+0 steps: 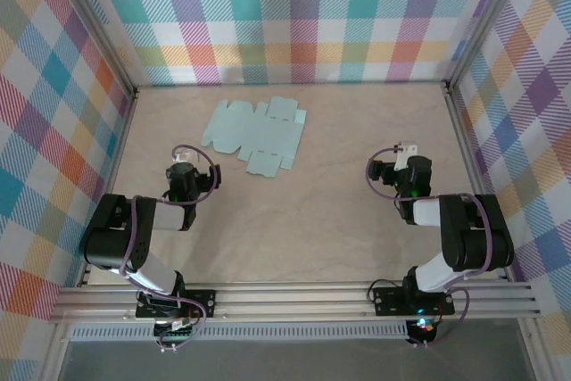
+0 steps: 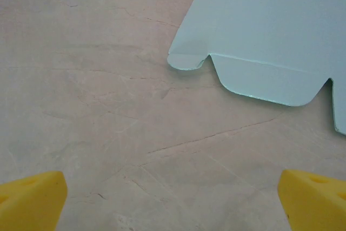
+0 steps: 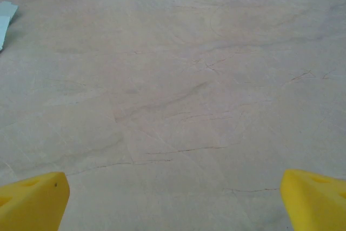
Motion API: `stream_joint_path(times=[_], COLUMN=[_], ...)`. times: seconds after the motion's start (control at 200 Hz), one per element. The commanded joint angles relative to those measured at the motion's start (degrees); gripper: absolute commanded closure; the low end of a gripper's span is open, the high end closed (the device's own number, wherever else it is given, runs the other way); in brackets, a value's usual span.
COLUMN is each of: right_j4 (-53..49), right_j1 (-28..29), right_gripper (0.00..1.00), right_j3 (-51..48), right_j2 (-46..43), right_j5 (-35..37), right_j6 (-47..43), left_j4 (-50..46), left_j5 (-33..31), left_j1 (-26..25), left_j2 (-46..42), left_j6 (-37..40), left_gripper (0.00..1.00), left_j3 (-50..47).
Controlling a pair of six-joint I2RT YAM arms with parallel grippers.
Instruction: Fold the paper box
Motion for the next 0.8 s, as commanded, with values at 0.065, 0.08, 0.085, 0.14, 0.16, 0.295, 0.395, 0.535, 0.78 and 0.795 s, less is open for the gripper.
stream_joint_path(times=[0.065, 0.08, 0.085, 0.14, 0.16, 0.295, 0.395, 0.535, 0.78, 0.795], right_j4=[2.2, 2.2, 2.2, 2.2, 2.2, 2.2, 2.2, 2.2, 2.4, 2.5], right_j1=[-0.1, 0.0, 0.0, 0.0, 0.0, 0.0, 0.0, 0.0, -0.1, 0.0], right_gripper=[0.00, 0.00, 0.00, 0.00, 0.00, 0.00, 0.00, 0.00, 0.00, 0.00], right_j3=[0.2, 0.2, 0.2, 0.2, 0.2, 0.2, 0.2, 0.2, 0.1, 0.1], right_j2=[-0.3, -0.3, -0.3, -0.3, -0.3, -0.3, -0.3, -0.3, -0.3, -0.3], right_j5=[-0.4, -0.4, -0.4, -0.4, -0.4, -0.4, -0.4, -0.4, -0.3, -0.2], right_j6=[-0.2, -0.2, -0.1, -0.1, -0.1, -0.2, -0.2, -0.1, -0.1, -0.1], left_j4=[1.5, 1.5, 1.5, 1.5, 1.5, 1.5, 1.5, 1.5, 1.4, 1.4], left_j5=[0.5, 0.5, 0.5, 0.5, 0.5, 0.5, 0.5, 0.5, 0.8, 1.1], left_j1=[0.8, 0.8, 0.7, 0.8, 0.8, 0.8, 0.8, 0.7, 1.0, 1.1], left_j2=[-0.3, -0.3, -0.3, -0.3, -0.3, -0.3, -0.3, -0.3, -0.3, -0.3], left_j6=[-1.0, -1.0, -1.0, -1.0, -1.0, -1.0, -1.0, -1.0, -1.0, -1.0], left_gripper=[0.00, 0.00, 0.00, 0.00, 0.00, 0.00, 0.00, 0.00, 0.00, 0.00], left_j3=[1.1, 1.1, 1.1, 1.1, 1.1, 1.1, 1.1, 1.1, 1.1, 1.1])
